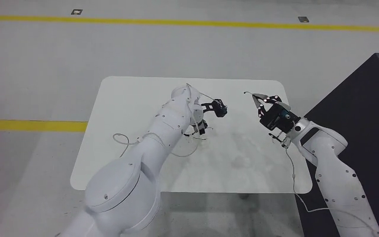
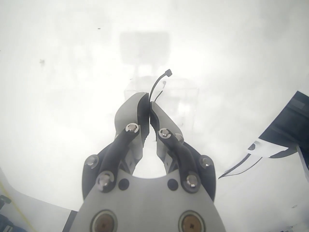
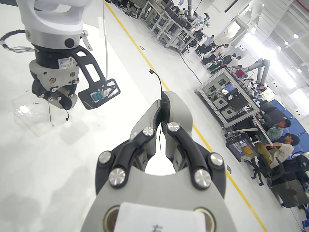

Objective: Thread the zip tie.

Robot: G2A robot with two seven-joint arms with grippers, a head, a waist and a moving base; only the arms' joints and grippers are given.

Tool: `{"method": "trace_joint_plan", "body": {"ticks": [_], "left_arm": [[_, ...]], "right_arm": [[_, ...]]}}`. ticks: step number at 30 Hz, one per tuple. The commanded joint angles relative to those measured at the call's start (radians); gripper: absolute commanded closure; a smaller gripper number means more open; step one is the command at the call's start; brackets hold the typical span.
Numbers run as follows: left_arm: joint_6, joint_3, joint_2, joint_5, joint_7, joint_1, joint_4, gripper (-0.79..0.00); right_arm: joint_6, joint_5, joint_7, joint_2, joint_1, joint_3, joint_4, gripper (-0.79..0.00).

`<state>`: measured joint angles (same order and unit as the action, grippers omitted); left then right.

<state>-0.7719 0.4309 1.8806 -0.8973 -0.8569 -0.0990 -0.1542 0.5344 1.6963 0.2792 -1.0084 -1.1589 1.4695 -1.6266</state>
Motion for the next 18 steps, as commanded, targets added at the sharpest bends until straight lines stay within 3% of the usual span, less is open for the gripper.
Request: {"method": "trace_joint_plan", "body": {"ticks": [1,4,11,13,16,18], "left_arm": [[-0.030,0.015,-0.009,0.026,0.039,0.006,0.004,0.000],[-0.144,0.051,-0.029,0.092,0.121,0.012,0.036,0.000],[-0.143,0.055,-0.031,0.100,0.137,0.007,0.032,0.000],[-0.150,0.073,-0.044,0.128,0.208,0.018,0.044,0.000],[-0.240,0.110,-0.075,0.191,0.340,0.040,0.089,0.000],[-0.240,0.128,-0.097,0.223,0.415,0.040,0.092,0.000]], "right_arm": [[0.000,0.000,0.000,0.000,0.000,0.000,0.000,0.000],[0.000,0.000,0.000,0.000,0.000,0.000,0.000,0.000],[0.016,0.030,-0.005,0.002,-0.007,-0.011,-0.025,0.000],[0.092,0.008,0.000,0.006,-0.004,-0.009,-0.020,0.000],[0.264,-0.058,-0.003,0.016,0.029,0.021,0.038,0.000],[0.347,-0.119,0.008,0.022,0.047,0.050,0.090,0.000]]}}
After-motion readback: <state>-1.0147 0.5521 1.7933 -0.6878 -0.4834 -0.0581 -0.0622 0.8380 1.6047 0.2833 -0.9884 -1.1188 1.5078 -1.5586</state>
